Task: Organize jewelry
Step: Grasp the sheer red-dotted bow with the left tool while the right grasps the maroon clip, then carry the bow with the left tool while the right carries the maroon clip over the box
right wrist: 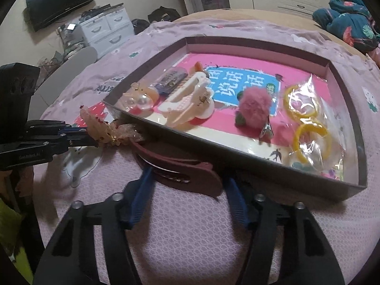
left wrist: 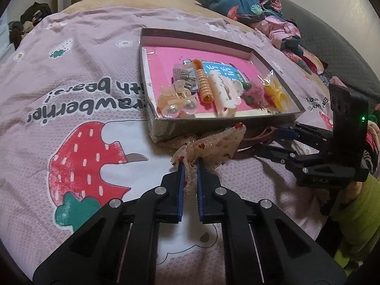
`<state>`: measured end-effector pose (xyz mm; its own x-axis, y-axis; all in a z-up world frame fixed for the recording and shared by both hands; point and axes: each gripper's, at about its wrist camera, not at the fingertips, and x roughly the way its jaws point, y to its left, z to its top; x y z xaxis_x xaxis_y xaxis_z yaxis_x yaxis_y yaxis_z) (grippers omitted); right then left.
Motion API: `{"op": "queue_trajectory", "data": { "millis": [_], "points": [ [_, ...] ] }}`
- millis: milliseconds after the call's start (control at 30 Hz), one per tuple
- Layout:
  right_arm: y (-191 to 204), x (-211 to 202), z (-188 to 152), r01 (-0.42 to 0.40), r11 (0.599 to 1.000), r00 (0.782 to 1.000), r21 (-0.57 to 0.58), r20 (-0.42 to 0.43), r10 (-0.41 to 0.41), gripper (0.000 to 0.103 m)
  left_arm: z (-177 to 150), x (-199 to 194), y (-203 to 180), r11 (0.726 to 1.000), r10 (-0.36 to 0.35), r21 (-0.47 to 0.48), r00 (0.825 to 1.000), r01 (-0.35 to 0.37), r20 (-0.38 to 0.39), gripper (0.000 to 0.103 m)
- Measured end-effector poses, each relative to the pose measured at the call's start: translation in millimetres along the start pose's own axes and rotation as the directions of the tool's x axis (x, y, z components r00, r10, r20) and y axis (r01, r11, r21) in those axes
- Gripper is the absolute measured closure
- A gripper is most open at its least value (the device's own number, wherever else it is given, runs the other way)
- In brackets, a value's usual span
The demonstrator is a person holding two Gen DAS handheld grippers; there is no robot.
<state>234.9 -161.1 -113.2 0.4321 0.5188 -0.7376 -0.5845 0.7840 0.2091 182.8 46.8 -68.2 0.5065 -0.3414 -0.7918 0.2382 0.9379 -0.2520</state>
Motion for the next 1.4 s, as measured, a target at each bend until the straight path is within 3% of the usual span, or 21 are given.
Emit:
{"op": "queue_trajectory", "data": {
  "millis": [167, 200, 300, 533, 867, 1167, 1400],
  "points": [
    [11.0, -12.1, -5.9, -0.017, 0.999, 1.000, -0.042, 0.019, 0.017, 0.076, 0.4, -11.3, 2.3, 1.000, 0.007, -0.016, 1.000, -0.007, 0.021, 0.101],
    [13.3, -15.6, -7.9, -0.016, 0.999, 1.000, -0.048, 0.023, 0.017, 0.087, 0.8, -12.9, 2.3, 1.000, 0.009, -0.018, 1.000, -0.009, 0.024, 0.101],
    [18.3, -23.6, -10.1, -0.035, 0.997, 0.999, -0.066, 0.031, 0.037, 0.093, -0.6, -18.2, 2.2, 1.000, 0.010, -0.023, 1.000, -0.009, 0.030, 0.101],
    [21.0, -55.2, -11.0, -0.022, 0.997, 0.996, -0.069, 0.081, 0.027, 0.098, -1.1, -30.7, -9.4, 1.000, 0.001, -0.015, 0.999, 0.000, 0.048, 0.101],
    [6.2, -108.9, -5.9, 0.063, 0.998, 0.989, -0.032, 0.139, -0.058, 0.099, 13.1, -56.0, -43.3, 0.999, -0.012, 0.036, 0.995, 0.008, 0.103, 0.101],
    [-12.5, -148.2, -1.9, 0.121, 0.993, 0.980, -0.010, 0.162, -0.118, 0.099, 43.5, -64.6, -71.7, 0.997, -0.022, 0.073, 0.989, 0.012, 0.145, 0.101],
    [-29.9, -165.5, 25.5, 0.139, 0.990, 0.969, 0.010, 0.205, -0.138, 0.099, 73.7, -57.0, -79.3, 0.997, 0.005, 0.071, 0.986, -0.017, 0.164, 0.101]
  ]
}}
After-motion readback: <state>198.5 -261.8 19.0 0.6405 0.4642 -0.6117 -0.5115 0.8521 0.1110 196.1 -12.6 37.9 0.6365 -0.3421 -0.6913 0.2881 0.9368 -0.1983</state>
